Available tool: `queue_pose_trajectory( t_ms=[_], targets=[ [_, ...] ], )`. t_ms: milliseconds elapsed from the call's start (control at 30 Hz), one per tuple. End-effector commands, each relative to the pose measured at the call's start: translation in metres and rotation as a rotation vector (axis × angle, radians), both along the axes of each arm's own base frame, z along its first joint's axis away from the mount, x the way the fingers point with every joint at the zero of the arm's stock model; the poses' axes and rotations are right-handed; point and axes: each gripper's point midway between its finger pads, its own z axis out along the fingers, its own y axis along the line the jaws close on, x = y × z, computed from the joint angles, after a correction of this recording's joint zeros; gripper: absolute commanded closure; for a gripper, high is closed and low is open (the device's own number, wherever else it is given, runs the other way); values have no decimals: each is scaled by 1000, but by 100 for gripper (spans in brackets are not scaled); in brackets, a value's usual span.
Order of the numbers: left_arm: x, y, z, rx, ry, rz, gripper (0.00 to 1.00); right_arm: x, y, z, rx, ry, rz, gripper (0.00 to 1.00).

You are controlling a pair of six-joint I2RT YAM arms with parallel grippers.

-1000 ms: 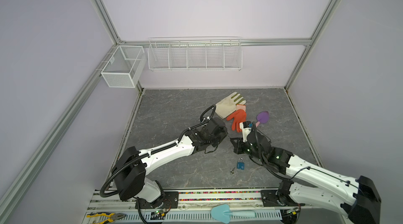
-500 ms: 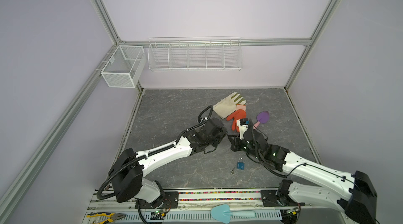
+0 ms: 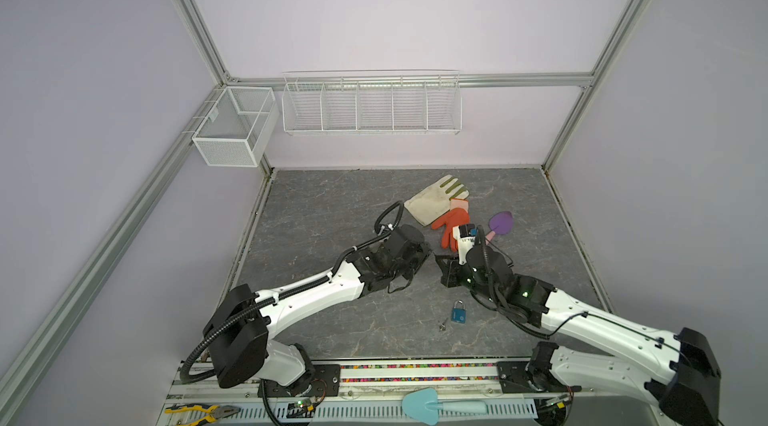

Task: Unlock with the key
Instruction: 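Push the key into the blue padlock's keyhole with the right gripper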

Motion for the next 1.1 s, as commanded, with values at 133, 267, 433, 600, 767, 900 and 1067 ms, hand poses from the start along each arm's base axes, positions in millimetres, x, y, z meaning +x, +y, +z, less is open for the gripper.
queue_pose_trajectory(
  t_ms=[133,267,433,600,767,900,1067],
  targets=[
    [4,5,10,-42,-14,45,100,-1,6,-3,-16,5,27,93],
    [4,5,11,-44,-16,45,100,-1,7,-7,1,12,22,94],
    [3,3,9,-49,-9,35,100,2,10,2,8,-3,23,94],
    [3,3,8,-50,-9,35,100,4,15,7,6,-6,36,94],
    [3,2,11,-68,-14,34,100,4,19,-7,-3,36,35,94],
    [2,0,12,-77,-6,31,100,7,21,-4,9,28,25,94],
    [-1,-3,15,-85,-4,25,100,13,26,9,42,8,12,94]
  ],
)
